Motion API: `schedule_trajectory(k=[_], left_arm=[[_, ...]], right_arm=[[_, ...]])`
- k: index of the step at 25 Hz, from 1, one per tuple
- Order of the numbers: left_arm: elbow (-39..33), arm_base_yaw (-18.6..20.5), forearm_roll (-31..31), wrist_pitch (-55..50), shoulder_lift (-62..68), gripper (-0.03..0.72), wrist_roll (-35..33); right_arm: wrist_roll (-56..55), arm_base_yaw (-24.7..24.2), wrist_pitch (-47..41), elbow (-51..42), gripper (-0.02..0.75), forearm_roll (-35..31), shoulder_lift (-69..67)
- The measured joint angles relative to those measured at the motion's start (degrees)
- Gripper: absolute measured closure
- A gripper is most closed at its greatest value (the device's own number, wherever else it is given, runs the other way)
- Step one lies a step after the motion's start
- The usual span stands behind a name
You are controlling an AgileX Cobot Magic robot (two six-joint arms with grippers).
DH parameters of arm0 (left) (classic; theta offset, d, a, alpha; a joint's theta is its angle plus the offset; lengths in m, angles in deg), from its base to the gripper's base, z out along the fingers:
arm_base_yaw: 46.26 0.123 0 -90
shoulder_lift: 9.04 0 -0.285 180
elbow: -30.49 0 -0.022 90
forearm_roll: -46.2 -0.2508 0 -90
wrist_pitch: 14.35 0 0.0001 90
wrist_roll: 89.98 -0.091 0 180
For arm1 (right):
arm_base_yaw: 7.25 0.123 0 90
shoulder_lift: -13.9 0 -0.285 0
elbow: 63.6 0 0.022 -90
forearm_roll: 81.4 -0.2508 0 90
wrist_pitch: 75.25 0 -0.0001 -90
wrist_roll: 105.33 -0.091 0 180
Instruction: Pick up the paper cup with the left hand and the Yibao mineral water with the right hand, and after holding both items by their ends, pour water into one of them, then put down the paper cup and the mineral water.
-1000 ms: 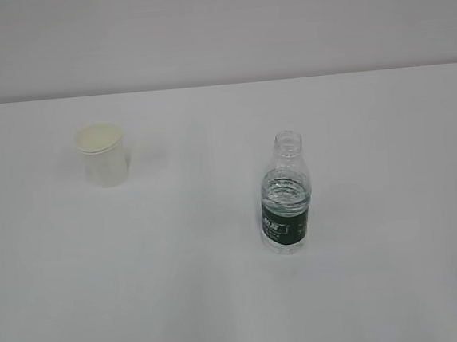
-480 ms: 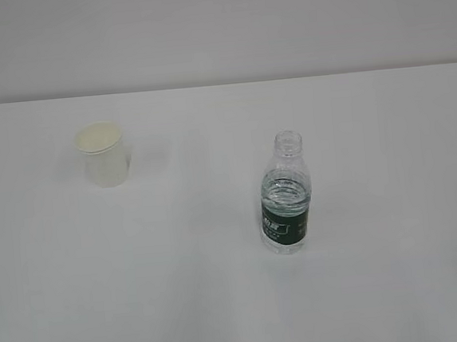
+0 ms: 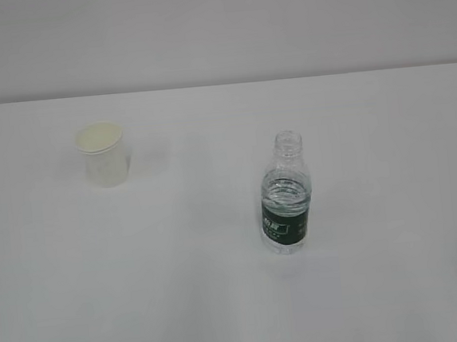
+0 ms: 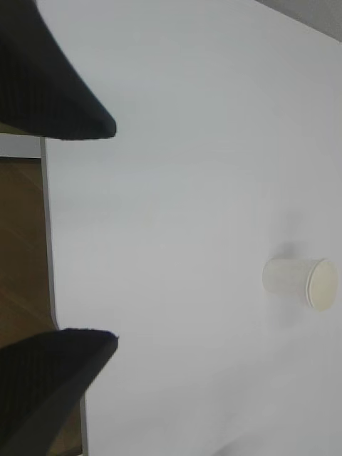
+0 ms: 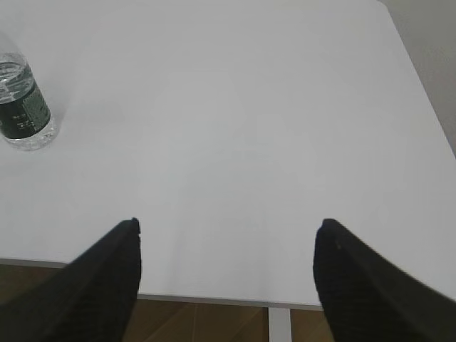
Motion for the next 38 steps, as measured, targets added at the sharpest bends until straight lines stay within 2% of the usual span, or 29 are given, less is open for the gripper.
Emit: schedule_trajectory(k=[17, 28, 32, 38], left_arm=[[0.4, 0.0, 0.0, 1.4, 0.0, 0.103, 0.0], [0.9, 0.0, 0.9, 8.2, 0.0, 0.104, 0.0], [0.9, 0.0, 0.9, 12.6, 0.0, 0.104, -0.1], [1.0, 0.0, 0.9, 18.1, 0.9, 0.104, -5.6]], right_arm=[[0.0, 0.0, 1.3, 0.6, 0.167, -0.5, 0.0], [1.1, 0.0, 7.3, 1.3, 0.167, -5.6, 0.0], [4.0, 0.0, 10.5, 1.3, 0.167, -10.4, 0.0], [8.6, 0.0, 15.6, 1.4, 0.167, -17.2, 0.0]])
